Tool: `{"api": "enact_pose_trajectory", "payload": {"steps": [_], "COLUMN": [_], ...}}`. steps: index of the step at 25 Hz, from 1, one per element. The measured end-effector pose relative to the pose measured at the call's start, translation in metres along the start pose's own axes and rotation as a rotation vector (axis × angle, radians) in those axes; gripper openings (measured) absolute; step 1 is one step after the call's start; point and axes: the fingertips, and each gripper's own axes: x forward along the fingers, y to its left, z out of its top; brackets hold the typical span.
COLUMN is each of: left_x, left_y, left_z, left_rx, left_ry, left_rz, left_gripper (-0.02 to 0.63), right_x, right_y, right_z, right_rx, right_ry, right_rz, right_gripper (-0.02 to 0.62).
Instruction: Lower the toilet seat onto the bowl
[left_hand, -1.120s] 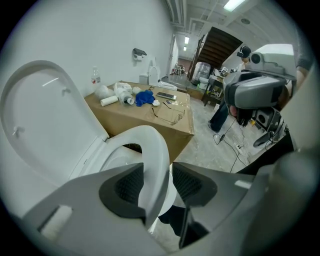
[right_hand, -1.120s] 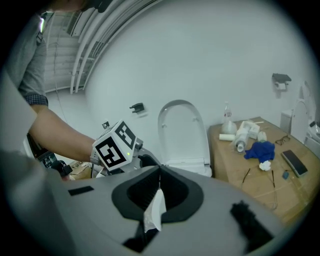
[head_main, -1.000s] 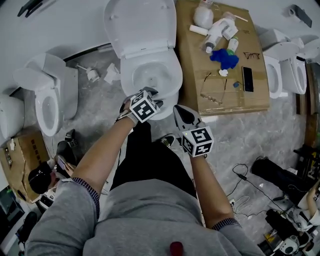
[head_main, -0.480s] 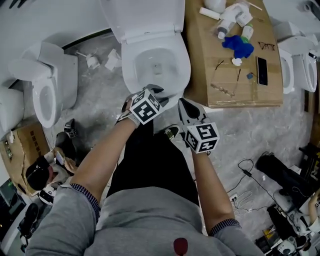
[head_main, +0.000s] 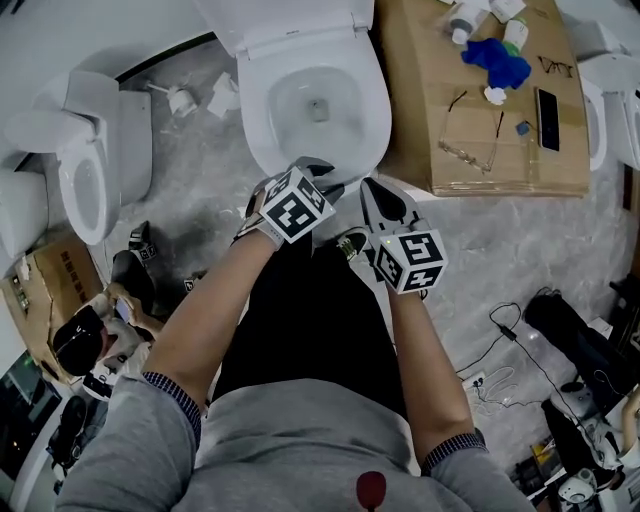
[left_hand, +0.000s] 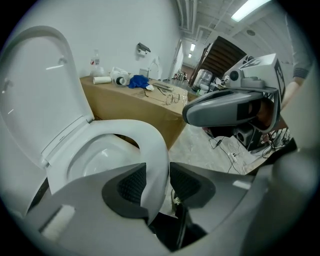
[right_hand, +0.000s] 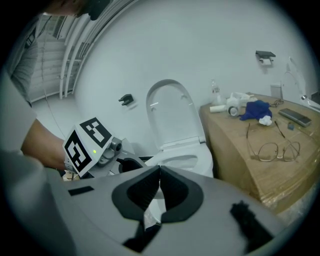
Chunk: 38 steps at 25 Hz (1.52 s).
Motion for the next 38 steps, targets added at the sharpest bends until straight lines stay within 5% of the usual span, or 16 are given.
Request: {"api": "enact_pose_trajectory", "payload": {"steps": [38], "left_x": [0.129], "left_y": [-0.002], "left_z": [-0.097], "left_rx": [-0.061], "left_ry": [0.127], "left_rz": [-0.105], "left_gripper": [0.118], "right_x": [0.053], "right_y": [-0.043], "right_z": [-0.121], "right_rx": [0.056], "right_ry": [0.115], "right_rz": [-0.042], "right_gripper": [0.014]}}
